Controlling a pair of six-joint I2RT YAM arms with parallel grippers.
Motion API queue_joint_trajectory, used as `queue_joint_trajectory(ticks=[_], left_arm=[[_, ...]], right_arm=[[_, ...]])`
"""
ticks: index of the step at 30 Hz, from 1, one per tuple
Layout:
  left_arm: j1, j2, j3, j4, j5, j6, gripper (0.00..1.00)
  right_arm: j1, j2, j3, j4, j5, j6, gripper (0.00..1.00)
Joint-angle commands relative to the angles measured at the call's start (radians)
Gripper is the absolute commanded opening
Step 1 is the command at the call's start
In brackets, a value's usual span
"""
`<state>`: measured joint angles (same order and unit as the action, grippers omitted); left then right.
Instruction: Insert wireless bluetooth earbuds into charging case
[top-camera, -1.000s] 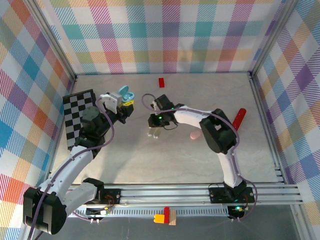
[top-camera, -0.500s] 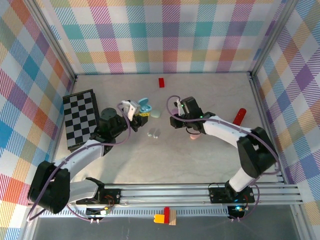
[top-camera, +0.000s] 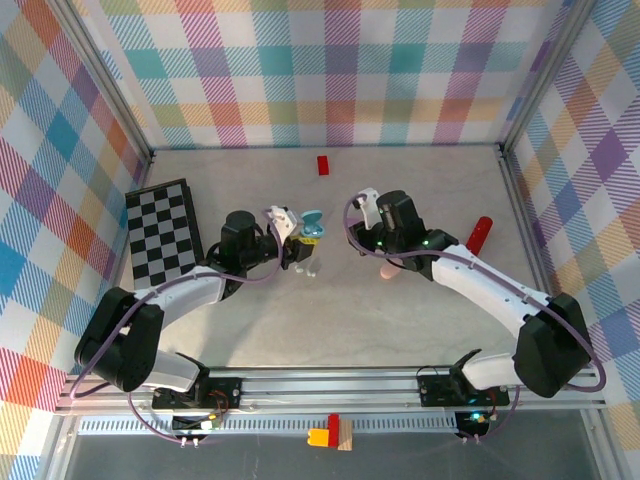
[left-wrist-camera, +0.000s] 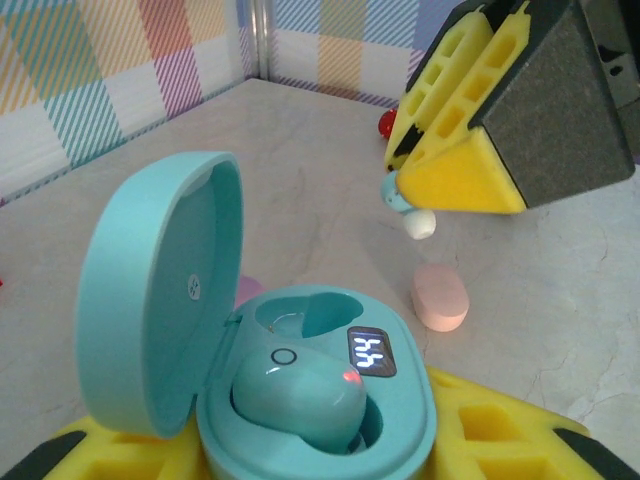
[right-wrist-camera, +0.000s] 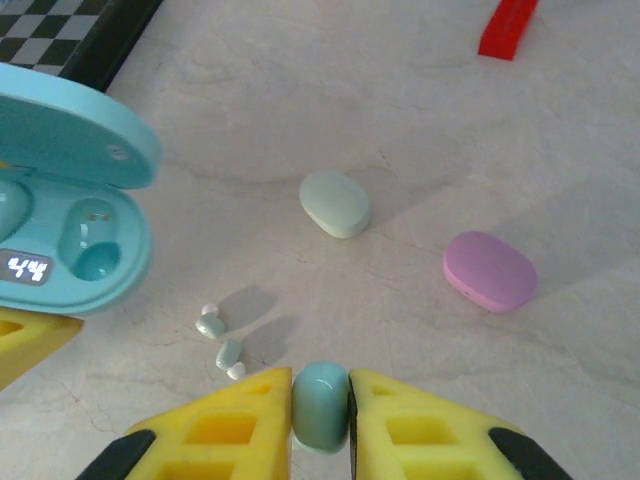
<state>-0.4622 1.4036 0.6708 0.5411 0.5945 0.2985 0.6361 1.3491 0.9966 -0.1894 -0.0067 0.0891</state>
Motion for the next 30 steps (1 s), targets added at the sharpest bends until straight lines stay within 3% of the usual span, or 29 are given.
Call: queue_joint_trajectory(ticks=[1, 8, 30], left_arm=[[-0.006, 0.008, 0.038, -0.032, 0.047, 0.05, 0.38], [-0.009, 0.008, 0.058, -0.107, 0.062, 0.097, 0.38], [-0.012, 0.003, 0.073, -0.099, 0.096, 0.088, 0.37]], right_arm=[[0.026, -0.016, 0.046, -0.005, 0.011, -0.058, 0.2], [0.066, 0.014, 0.099, 0.008, -0.007, -0.087, 0.2], [0.1, 0.143, 0.167, 0.021, -0.069, -0.108, 0.2]])
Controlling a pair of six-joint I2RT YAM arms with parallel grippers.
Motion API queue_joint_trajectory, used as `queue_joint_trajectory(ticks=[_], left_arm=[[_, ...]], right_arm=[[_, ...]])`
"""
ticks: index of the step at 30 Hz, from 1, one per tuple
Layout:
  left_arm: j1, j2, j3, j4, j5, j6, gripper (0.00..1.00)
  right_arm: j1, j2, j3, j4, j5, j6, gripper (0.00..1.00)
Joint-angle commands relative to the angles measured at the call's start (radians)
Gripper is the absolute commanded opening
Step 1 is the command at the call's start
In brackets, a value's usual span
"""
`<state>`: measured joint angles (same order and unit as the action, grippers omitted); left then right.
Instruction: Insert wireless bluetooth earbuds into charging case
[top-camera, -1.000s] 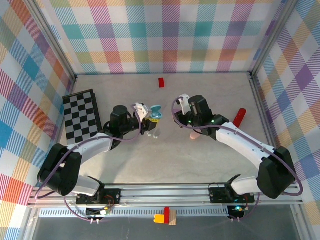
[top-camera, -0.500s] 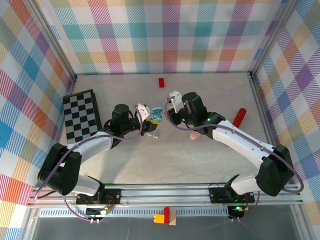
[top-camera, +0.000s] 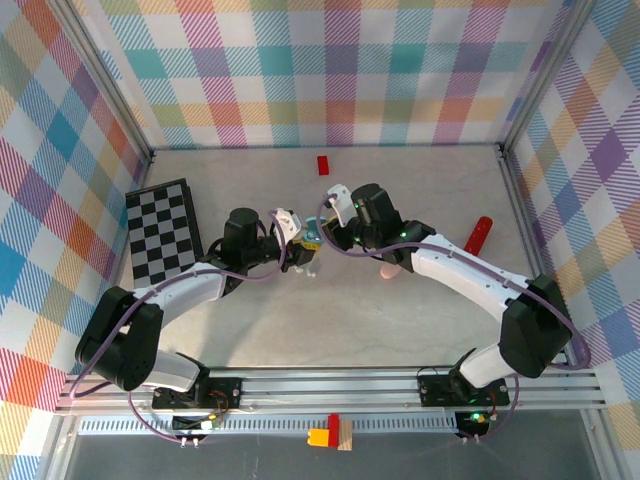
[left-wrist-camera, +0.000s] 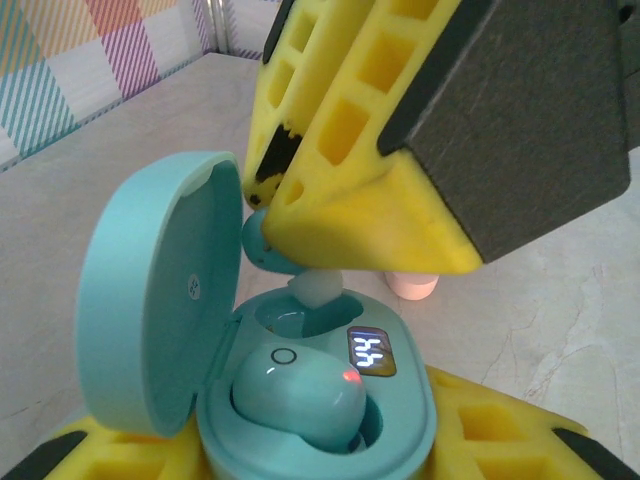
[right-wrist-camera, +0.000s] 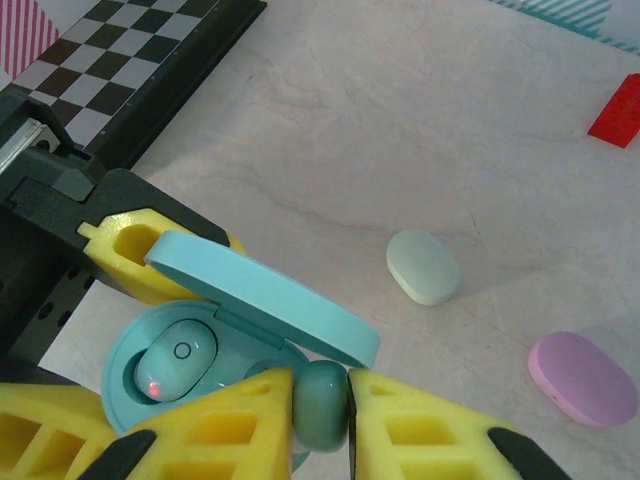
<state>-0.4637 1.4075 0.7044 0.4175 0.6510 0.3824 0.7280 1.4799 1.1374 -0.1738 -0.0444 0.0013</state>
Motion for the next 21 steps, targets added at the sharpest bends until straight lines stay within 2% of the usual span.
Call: queue_joint_trajectory(ticks=[1, 12, 17, 21], left_arm=[[-0.01, 0.001, 0.04, 0.026, 0.038, 0.003, 0.37], [-0.01, 0.005, 0.037, 0.07, 0.022, -0.026, 0.37], [-0.01, 0.013, 0.037, 0.082, 0.022, -0.037, 0.37], [-0.01, 0.028, 0.03, 0.121, 0.024, -0.056, 0.37]], right_arm=[[0.008, 0.013, 0.023, 0.007, -0.034, -0.022, 0.19], [0.009, 0.028, 0.028, -0.047, -0.092, -0.047, 0.2], [0.01, 0.03, 0.05, -0.065, -0.129, -0.033, 0.24], [0.01, 0.006, 0.053, -0.068, -0.111, -0.011, 0.28]])
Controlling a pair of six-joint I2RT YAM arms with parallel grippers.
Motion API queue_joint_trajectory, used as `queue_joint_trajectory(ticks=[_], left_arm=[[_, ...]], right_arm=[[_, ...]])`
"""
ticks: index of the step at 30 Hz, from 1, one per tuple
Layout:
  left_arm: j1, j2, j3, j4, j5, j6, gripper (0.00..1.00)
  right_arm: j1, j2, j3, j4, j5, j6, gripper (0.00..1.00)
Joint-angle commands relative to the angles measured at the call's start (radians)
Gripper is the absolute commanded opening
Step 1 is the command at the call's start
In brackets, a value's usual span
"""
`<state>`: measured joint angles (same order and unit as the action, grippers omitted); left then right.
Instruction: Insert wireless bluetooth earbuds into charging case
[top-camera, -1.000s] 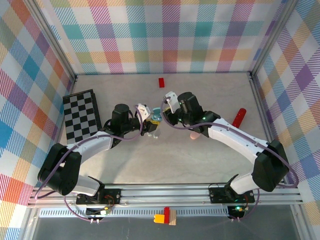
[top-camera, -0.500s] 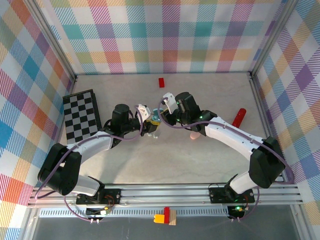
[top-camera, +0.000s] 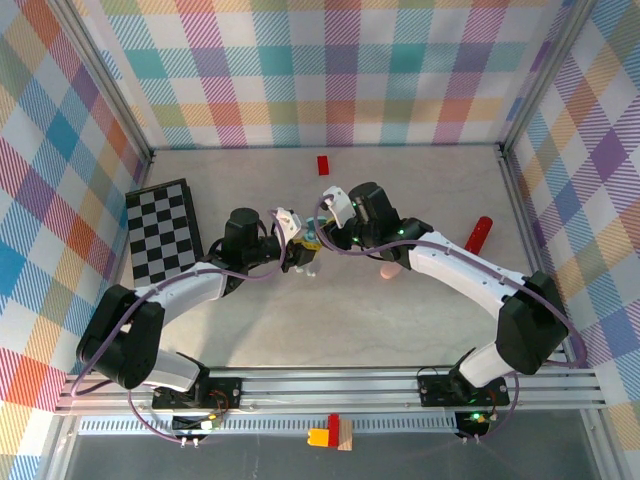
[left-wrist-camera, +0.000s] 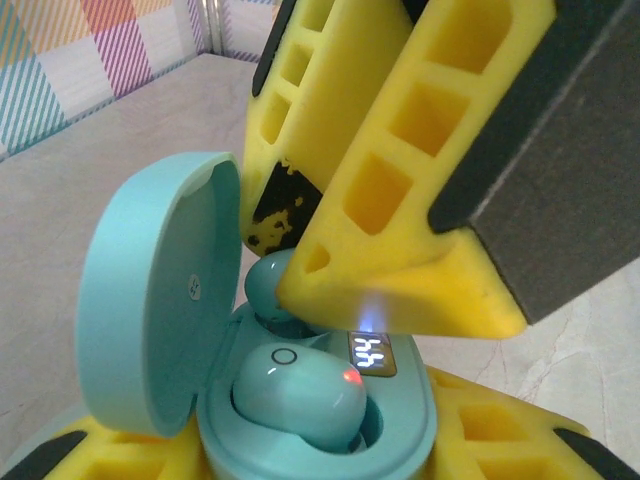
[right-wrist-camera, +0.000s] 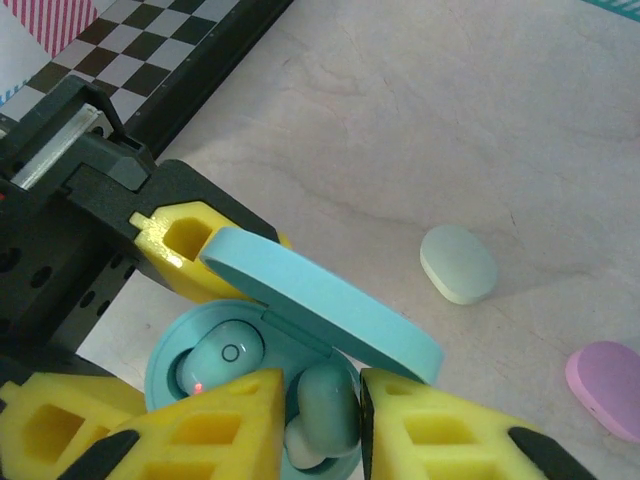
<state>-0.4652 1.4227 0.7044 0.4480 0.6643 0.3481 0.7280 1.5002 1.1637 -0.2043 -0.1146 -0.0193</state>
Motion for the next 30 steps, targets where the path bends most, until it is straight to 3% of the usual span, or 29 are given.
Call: queue_joint_trajectory(ticks=[1, 16, 25, 30], left_arm=[[-0.009, 0.016, 0.029, 0.096, 0.012, -0.024, 0.37], [-0.009, 0.004, 0.021, 0.121, 0.024, -0.038, 0.37], [-0.009, 0.01, 0.008, 0.142, 0.029, -0.017, 0.37], [-0.01, -0.002, -0.016, 0.194, 0.064, -0.007, 0.37]], right_arm=[[0.008, -0.022, 0.024, -0.038, -0.035, 0.017, 0.31], [-0.002, -0.066, -0.005, -0.003, -0.058, 0.069, 0.32], [-0.076, -0.172, -0.067, 0.13, -0.293, 0.189, 0.33], [-0.089, -0.124, 0.002, 0.12, -0.283, 0.211, 0.32]])
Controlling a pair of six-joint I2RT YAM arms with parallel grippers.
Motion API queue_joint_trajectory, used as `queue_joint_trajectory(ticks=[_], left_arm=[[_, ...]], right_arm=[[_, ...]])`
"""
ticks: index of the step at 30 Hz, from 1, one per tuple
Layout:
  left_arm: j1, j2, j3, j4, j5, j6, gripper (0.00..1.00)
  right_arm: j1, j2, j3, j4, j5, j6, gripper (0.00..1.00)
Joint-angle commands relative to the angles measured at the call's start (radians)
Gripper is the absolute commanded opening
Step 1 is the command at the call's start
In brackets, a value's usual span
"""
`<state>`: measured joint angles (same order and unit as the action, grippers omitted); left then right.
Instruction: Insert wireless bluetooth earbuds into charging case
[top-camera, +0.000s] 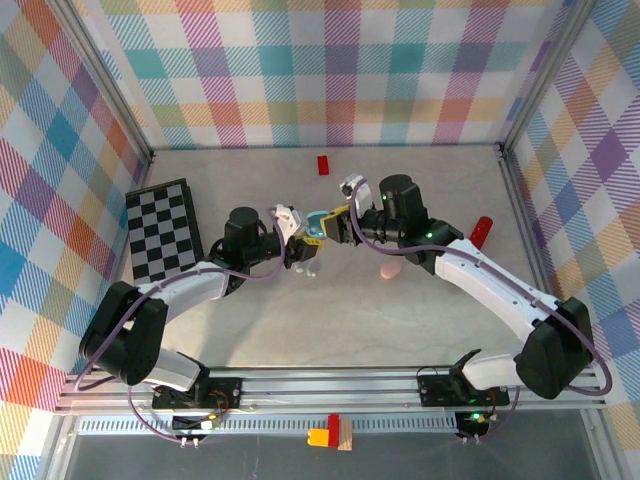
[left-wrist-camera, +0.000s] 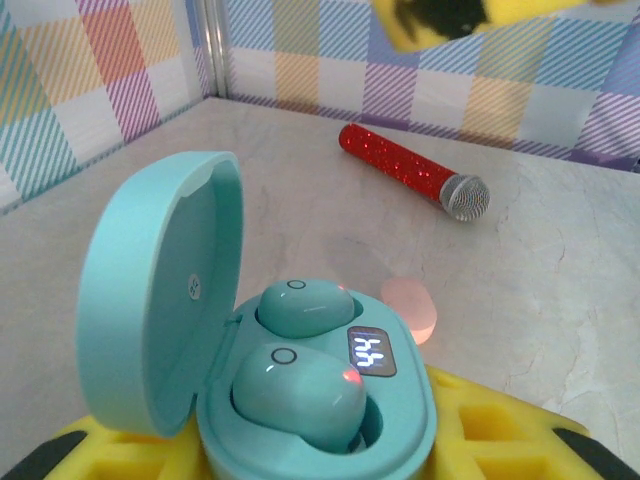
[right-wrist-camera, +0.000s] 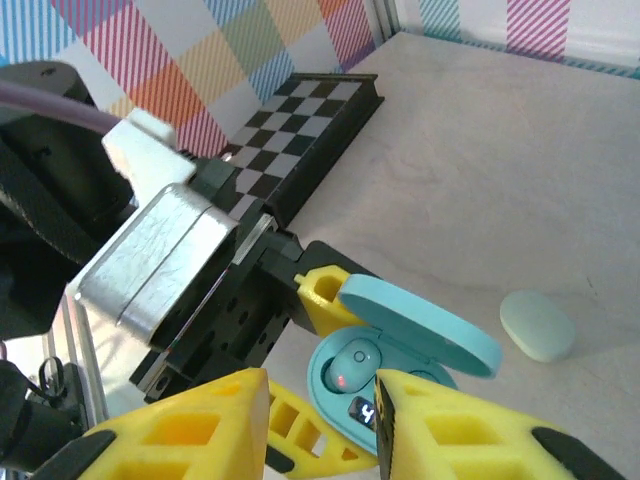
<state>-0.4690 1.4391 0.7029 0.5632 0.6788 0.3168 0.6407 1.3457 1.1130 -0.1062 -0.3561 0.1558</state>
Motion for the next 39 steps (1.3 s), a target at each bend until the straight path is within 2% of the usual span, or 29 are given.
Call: queue_joint_trajectory(ticks=[1, 6, 11, 19, 24, 26, 28, 32, 34, 39], left_arm=[[-0.006, -0.022, -0.015, 0.079, 0.054, 0.027, 0.37], [-0.008, -0.04, -0.025, 0.076, 0.07, 0.048, 0.38], [-0.008, -0.045, -0.041, 0.095, 0.062, 0.04, 0.38], [-0.008, -0.03, -0.034, 0.16, -0.008, -0.065, 0.38], [-0.008, -0.007, -0.055, 0.283, -0.039, -0.138, 0.38], [-0.008, -0.001, -0.06, 0.319, -0.042, -0.154, 0.38], [-0.008, 0.003, -0.066, 0.358, -0.043, -0.165, 0.38], [-0.008, 0.007, -0.072, 0.419, -0.039, -0.182, 0.38], [-0.008, 0.007, -0.077, 0.463, -0.037, -0.199, 0.38], [-0.008, 0.024, -0.076, 0.555, -0.027, -0.224, 0.38]], right_arm=[[-0.002, 0.052, 0.082, -0.002, -0.035, 0.037, 0.31], [-0.007, 0.159, 0.216, -0.132, -0.021, 0.023, 0.29], [-0.01, 0.208, 0.273, -0.195, -0.016, 0.013, 0.28], [-0.009, 0.215, 0.271, -0.289, -0.06, -0.031, 0.29], [-0.017, 0.161, 0.217, -0.252, -0.092, -0.004, 0.3], [-0.037, 0.134, 0.191, -0.211, -0.115, 0.049, 0.33], [-0.07, 0.102, 0.147, -0.129, -0.152, 0.139, 0.47], [-0.136, 0.06, 0.064, 0.022, -0.243, 0.329, 0.62], [-0.165, 0.069, 0.025, 0.105, -0.335, 0.438, 0.64], [-0.191, 0.152, -0.028, 0.383, -0.577, 0.724, 0.62]])
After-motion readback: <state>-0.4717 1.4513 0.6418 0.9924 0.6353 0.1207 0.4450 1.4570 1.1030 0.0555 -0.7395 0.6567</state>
